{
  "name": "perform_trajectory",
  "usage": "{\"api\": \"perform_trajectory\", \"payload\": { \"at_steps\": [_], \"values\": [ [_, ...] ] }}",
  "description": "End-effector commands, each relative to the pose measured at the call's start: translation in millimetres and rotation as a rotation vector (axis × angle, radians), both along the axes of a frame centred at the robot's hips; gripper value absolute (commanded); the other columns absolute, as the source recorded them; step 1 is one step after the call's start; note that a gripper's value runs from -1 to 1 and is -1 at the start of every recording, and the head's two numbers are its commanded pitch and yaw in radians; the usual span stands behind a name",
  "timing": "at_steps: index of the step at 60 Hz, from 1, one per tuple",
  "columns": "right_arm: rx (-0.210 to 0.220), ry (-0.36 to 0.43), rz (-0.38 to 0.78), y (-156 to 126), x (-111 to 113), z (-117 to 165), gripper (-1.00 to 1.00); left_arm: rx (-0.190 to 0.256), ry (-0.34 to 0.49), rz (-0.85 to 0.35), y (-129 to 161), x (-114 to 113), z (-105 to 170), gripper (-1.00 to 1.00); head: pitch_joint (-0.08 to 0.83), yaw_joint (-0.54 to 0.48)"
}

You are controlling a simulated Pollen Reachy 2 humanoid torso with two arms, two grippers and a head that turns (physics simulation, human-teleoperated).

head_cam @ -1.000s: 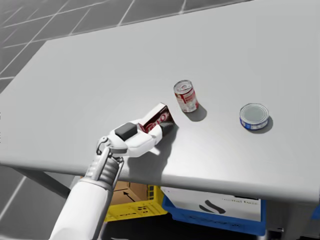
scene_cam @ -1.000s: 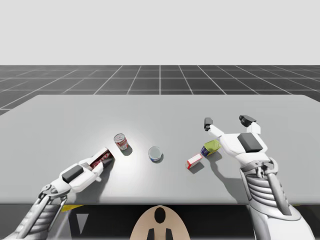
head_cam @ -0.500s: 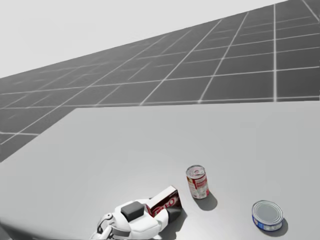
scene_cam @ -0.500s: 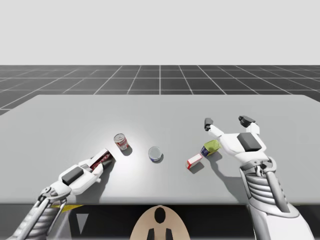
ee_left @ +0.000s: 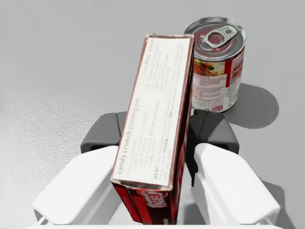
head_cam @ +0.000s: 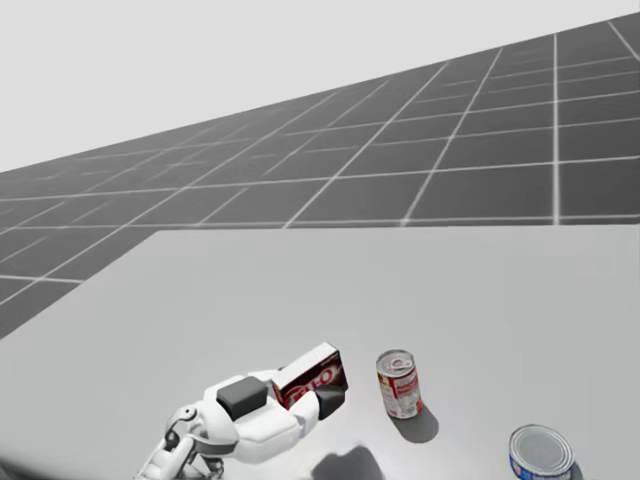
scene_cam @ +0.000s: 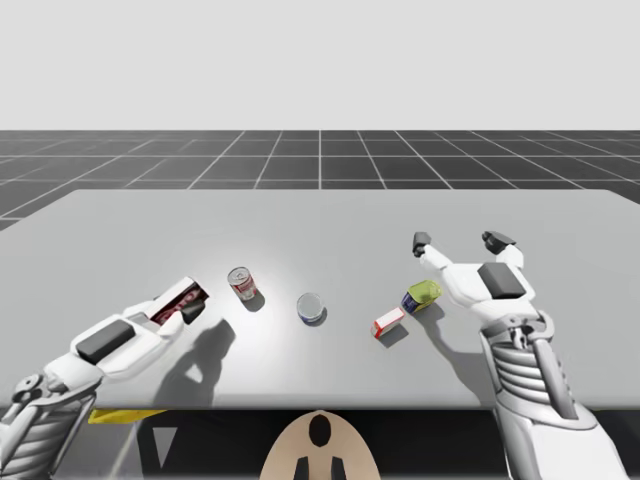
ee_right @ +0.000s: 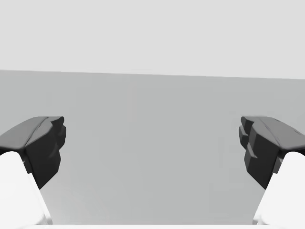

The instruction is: Lift the pudding box off the table.

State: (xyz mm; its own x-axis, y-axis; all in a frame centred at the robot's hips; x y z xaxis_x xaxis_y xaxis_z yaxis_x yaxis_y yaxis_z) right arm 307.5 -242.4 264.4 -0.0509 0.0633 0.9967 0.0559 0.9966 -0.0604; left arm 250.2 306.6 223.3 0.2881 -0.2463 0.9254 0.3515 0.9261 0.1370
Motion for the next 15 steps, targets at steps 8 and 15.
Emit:
{"api": "perform_trajectory", "payload": {
  "at_steps": [8, 15],
  "values": [
    [0.012, -0.035, -0.041, 2, 6, -4, -1.0, 0.01, -0.212, 0.045, 3, 13, 99, 1.0, 0.32, 0.47],
    [-0.006, -0.011, 0.015, -1, 5, -6, -1.0, 0.012, -0.319, 0.059, -1, 16, 148, 1.0, 0.314, 0.47]
  ]
}}
